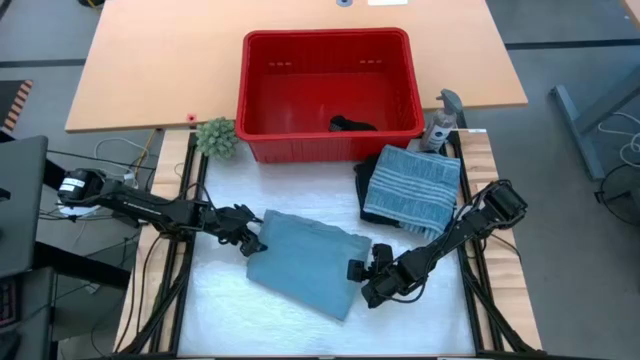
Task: Fold Laundry from Bin
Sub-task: Stack the folded blue pants on top of the folded blue polo shirt
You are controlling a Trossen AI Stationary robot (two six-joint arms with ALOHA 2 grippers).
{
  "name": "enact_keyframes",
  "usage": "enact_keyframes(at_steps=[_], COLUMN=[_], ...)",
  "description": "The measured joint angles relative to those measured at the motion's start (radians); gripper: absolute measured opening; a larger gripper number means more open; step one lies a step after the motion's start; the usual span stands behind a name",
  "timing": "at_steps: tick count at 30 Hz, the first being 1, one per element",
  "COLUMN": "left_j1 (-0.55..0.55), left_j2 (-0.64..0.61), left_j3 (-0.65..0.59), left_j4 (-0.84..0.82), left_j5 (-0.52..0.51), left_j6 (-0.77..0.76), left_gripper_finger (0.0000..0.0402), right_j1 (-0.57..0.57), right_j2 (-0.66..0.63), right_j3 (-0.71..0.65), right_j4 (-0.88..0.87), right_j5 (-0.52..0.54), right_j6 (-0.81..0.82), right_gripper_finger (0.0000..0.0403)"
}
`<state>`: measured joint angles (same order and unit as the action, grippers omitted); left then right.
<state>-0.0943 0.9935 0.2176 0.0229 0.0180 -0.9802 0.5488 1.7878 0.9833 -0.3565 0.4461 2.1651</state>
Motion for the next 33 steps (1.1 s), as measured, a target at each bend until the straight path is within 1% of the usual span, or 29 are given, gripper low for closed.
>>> enact_keyframes(at_steps=[4, 6, 10, 12, 15, 18, 20, 23, 26, 27, 29, 30, 33], left_j1=[0.0, 0.0, 0.002, 0.006, 0.019, 0.025, 0.025, 0.03, 0.033, 0.033, 0.033, 0.033, 0.035], left_j2=[0.063, 0.089, 0.137, 0.154, 0.168, 0.17, 0.171, 0.173, 0.173, 0.173, 0.173, 0.173, 0.174], left_j3=[0.003, 0.004, 0.004, 0.003, 0.003, 0.002, 0.001, 0.0, -0.003, -0.003, -0.003, -0.003, -0.002], left_j4=[0.01, 0.018, 0.091, 0.114, 0.115, 0.118, 0.115, 0.106, 0.098, 0.105, 0.121, 0.14, 0.187], left_j5=[-0.01, 0.002, 0.035, 0.045, 0.056, 0.058, 0.045, 0.034, 0.029, 0.03, 0.032, 0.033, 0.046], left_j6=[-0.015, -0.049, -0.068, -0.087, -0.125, -0.127, -0.114, -0.102, -0.124, -0.125, -0.125, -0.127, -0.158], left_gripper_finger=[0.0374, 0.0374, 0.0371, 0.0363, 0.0337, 0.0295, 0.026, 0.0198, 0.0121, 0.0092, 0.0036, 0.0027, 0.0027], right_j1=[-0.001, -0.003, -0.023, -0.041, -0.075, -0.091, -0.094, -0.101, -0.102, -0.102, -0.107, -0.111, -0.117], right_j2=[0.0, 0.0, 0.0, 0.0, 0.0, 0.015, 0.035, 0.087, 0.129, 0.136, 0.142, 0.143, 0.132], right_j3=[0.0, 0.0, 0.0, -0.001, -0.001, 0.001, 0.001, 0.002, 0.004, 0.004, 0.01, 0.018, 0.04], right_j4=[-0.001, -0.001, 0.012, 0.031, 0.049, 0.057, 0.073, 0.152, 0.275, 0.305, 0.33, 0.325, 0.3], right_j5=[-0.001, 0.0, -0.01, -0.024, -0.072, -0.082, -0.084, -0.101, -0.109, -0.109, -0.112, -0.12, -0.124], right_j6=[0.009, 0.032, 0.041, 0.012, -0.015, -0.016, -0.016, -0.034, -0.088, -0.106, -0.128, -0.132, -0.187], right_gripper_finger=[0.0286, 0.0286, 0.0286, 0.0284, 0.0272, 0.0238, 0.0202, 0.0131, 0.0052, 0.004, 0.004, 0.004, 0.004])
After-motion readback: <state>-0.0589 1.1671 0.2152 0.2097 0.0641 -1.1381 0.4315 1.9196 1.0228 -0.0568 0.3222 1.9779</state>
